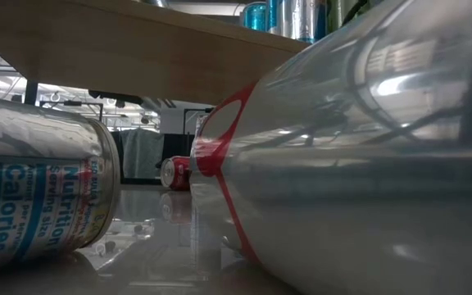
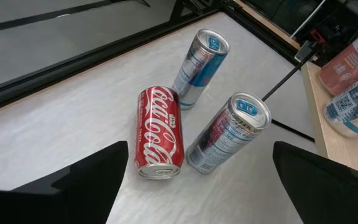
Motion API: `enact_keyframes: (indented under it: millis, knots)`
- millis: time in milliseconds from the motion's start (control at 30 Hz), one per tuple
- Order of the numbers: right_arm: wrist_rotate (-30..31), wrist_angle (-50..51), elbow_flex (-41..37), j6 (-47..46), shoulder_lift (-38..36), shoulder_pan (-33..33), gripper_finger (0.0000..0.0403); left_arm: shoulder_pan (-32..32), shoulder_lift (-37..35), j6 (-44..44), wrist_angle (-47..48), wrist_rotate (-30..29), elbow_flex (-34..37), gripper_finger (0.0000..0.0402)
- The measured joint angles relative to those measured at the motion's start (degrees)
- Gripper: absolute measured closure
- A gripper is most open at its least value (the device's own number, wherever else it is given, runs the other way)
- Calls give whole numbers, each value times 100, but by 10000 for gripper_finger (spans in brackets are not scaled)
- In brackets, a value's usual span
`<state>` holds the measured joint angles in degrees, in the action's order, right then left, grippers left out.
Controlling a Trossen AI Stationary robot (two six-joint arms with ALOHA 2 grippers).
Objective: Place canned beverage on shelf
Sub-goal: Put the red silver soda can on the shelf
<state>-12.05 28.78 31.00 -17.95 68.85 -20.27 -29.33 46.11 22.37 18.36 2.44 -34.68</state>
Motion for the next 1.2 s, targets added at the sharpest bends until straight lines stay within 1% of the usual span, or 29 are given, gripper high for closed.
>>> enact_keyframes:
  millis: [367, 467, 633, 700, 833, 900, 1000, 1200]
  knots:
    - [-105, -34, 4, 69, 505, -2, 19, 1, 1, 0, 0, -2, 0, 7]
    - [-103, -41, 4, 69, 515, -2, 40, 1, 2, 0, -2, -2, 0, 7]
    - [-119, -40, 7, 74, 515, -2, 98, -1, 1, 0, 0, -2, 1, 7]
    - [-187, -33, 7, 76, 517, 0, 113, 0, 0, 0, -2, -2, 2, 7]
    - [-367, -43, 13, 39, 519, 0, 113, 1, 0, 0, 0, -2, 2, 7]
    - [-441, 41, 82, 39, 526, 0, 105, 0, 0, 0, -1, -2, 2, 7]
    - [-450, 358, 271, 135, 543, 0, 99, 1, 0, 0, 1, -2, 2, 7]
    - [-446, 1091, 644, 328, 547, -1, 109, 0, 1, 0, -1, -2, 2, 7]
